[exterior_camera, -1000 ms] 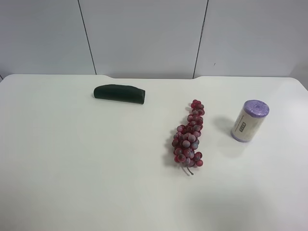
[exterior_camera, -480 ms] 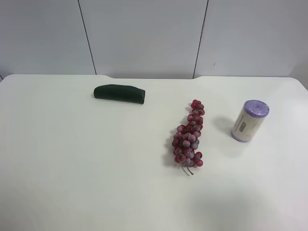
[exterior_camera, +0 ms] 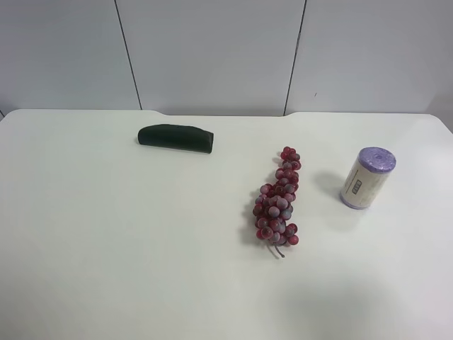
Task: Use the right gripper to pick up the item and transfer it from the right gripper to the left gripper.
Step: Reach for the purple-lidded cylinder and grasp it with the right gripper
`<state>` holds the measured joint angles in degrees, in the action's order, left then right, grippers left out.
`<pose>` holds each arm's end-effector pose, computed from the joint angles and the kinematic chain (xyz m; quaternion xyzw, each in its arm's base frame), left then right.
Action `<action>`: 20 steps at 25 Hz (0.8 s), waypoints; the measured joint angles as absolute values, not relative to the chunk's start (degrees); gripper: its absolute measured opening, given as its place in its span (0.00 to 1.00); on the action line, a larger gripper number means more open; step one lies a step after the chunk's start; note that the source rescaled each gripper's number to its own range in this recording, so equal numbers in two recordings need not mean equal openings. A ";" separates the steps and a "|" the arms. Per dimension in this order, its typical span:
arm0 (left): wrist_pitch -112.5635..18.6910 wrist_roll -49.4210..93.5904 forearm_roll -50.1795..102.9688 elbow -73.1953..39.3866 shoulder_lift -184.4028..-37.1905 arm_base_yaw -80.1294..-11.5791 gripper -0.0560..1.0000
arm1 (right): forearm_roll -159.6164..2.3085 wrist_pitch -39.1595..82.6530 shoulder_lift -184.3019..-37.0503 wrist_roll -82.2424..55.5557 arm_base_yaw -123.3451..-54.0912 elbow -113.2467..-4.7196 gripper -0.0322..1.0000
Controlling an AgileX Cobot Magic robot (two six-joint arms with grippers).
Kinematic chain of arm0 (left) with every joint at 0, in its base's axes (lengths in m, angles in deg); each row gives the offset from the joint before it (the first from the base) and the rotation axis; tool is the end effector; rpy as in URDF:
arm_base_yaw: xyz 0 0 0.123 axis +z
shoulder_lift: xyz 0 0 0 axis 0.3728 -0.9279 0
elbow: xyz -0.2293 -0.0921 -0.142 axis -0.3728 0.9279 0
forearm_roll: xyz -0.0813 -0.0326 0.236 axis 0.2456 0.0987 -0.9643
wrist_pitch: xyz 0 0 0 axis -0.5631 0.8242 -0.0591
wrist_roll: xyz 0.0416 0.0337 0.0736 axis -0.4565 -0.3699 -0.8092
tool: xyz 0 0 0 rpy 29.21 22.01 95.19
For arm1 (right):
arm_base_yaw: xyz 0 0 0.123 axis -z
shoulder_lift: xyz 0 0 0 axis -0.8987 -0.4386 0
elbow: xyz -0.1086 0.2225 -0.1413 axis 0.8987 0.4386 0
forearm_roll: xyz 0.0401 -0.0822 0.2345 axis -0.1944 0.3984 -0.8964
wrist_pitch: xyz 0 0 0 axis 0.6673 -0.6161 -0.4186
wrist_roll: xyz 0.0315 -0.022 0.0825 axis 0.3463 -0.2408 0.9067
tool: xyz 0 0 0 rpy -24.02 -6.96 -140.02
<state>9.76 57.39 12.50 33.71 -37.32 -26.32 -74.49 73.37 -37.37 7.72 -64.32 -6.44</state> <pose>-0.0062 0.0011 0.2791 0.0234 0.8489 -0.0227 0.5275 -0.0034 0.0052 0.2724 -0.0169 0.8567 0.0259 0.5149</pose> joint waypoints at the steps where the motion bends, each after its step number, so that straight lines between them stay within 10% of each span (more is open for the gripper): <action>1: 9.76 57.39 12.50 33.71 -37.32 -26.32 1.00 | -74.49 73.37 -37.37 7.72 -64.32 -6.44 1.00; 20: 9.76 57.39 12.50 33.71 -37.32 -26.32 1.00 | -74.49 74.43 -70.21 7.72 -64.32 -25.63 1.00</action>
